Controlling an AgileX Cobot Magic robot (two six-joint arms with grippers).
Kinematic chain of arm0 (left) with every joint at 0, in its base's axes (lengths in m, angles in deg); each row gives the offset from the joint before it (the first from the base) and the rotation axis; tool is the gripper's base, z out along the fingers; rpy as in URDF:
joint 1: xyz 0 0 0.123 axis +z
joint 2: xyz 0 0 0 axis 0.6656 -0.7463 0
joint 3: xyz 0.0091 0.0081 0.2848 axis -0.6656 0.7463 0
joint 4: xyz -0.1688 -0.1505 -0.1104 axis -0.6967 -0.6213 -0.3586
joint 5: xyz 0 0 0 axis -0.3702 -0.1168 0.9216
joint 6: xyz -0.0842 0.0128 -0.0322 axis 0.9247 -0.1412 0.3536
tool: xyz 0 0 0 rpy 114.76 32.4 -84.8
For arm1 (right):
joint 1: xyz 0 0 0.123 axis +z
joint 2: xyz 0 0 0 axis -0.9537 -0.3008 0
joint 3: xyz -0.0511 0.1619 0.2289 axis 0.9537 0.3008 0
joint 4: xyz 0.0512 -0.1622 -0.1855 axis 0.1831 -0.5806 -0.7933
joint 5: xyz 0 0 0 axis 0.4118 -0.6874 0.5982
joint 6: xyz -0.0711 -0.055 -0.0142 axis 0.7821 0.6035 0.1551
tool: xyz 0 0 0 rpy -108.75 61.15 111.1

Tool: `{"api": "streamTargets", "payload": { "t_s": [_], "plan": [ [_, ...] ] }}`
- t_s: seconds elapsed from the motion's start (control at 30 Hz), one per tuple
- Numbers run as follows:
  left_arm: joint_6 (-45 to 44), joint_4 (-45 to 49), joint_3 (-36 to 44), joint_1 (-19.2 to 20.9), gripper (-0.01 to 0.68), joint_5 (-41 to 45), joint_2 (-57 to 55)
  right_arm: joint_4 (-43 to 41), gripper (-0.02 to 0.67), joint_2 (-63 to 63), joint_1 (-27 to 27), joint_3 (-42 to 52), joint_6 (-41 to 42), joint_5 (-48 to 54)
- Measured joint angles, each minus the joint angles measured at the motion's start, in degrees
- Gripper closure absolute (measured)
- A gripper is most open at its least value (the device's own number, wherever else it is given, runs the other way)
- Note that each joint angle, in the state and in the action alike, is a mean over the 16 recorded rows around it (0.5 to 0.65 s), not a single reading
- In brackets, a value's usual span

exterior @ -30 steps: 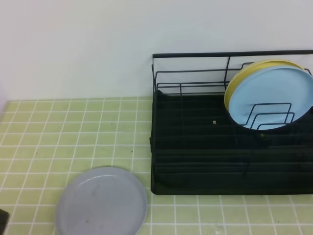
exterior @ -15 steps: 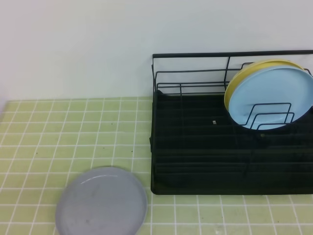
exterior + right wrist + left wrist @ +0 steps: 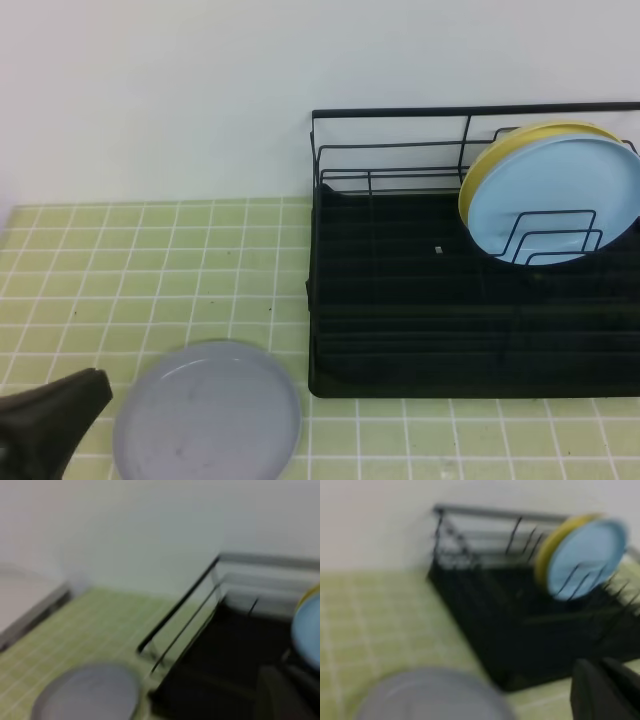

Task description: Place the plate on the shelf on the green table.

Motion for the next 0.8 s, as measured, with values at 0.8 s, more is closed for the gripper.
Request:
{"api": "streamTargets", "payload": {
  "t_s": [0.8],
  "plan": [
    [9.01,24.3,-22.2,14.53,0.675,22.3,-43.19,-7.66,0.651,-15.83,0.0,-2.47,-1.66,16.57]
  ]
}}
